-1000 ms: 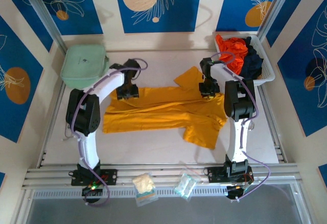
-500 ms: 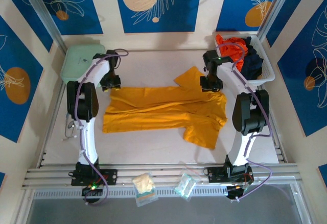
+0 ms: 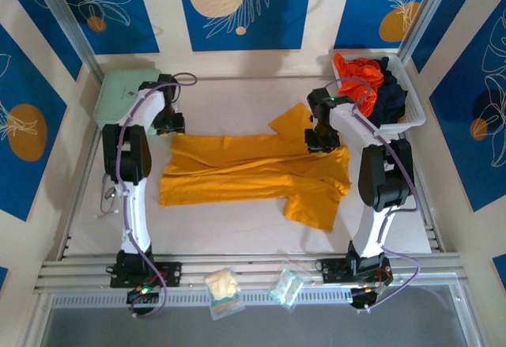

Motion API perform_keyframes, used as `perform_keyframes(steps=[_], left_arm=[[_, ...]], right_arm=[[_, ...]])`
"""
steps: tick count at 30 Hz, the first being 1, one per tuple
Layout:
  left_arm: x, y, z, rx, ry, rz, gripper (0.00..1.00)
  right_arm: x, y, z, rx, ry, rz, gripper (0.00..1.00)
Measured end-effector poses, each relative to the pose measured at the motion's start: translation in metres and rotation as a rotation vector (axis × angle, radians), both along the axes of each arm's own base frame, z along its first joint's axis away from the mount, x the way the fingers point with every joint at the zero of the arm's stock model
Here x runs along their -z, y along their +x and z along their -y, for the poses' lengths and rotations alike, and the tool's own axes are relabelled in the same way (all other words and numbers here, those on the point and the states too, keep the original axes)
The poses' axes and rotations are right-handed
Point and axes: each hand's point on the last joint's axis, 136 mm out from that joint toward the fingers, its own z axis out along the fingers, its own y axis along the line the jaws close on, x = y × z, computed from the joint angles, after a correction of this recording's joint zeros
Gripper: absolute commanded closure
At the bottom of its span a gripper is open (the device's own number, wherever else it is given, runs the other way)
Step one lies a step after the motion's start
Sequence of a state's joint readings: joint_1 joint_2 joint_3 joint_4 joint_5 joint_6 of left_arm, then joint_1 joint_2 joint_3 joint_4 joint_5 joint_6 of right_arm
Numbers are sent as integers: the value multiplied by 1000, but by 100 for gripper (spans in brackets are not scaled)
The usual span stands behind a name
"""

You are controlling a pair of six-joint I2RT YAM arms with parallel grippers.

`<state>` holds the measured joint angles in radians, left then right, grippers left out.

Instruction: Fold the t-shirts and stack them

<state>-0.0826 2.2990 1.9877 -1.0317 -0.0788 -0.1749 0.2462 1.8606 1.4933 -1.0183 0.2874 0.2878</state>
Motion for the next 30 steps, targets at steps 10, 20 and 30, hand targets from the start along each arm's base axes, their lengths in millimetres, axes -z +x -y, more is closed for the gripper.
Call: perform_keyframes(steps=[10, 20, 30], left_arm=[[23, 2, 0, 30, 10, -44, 53], [27, 8, 4, 58, -4, -37, 80], [25, 6, 15, 98, 16, -18, 100]], right_arm=[[4, -2, 0, -1, -1, -6, 83], [5, -2, 0, 0, 6, -9, 73], [-37, 106, 6, 8, 61, 205, 51]])
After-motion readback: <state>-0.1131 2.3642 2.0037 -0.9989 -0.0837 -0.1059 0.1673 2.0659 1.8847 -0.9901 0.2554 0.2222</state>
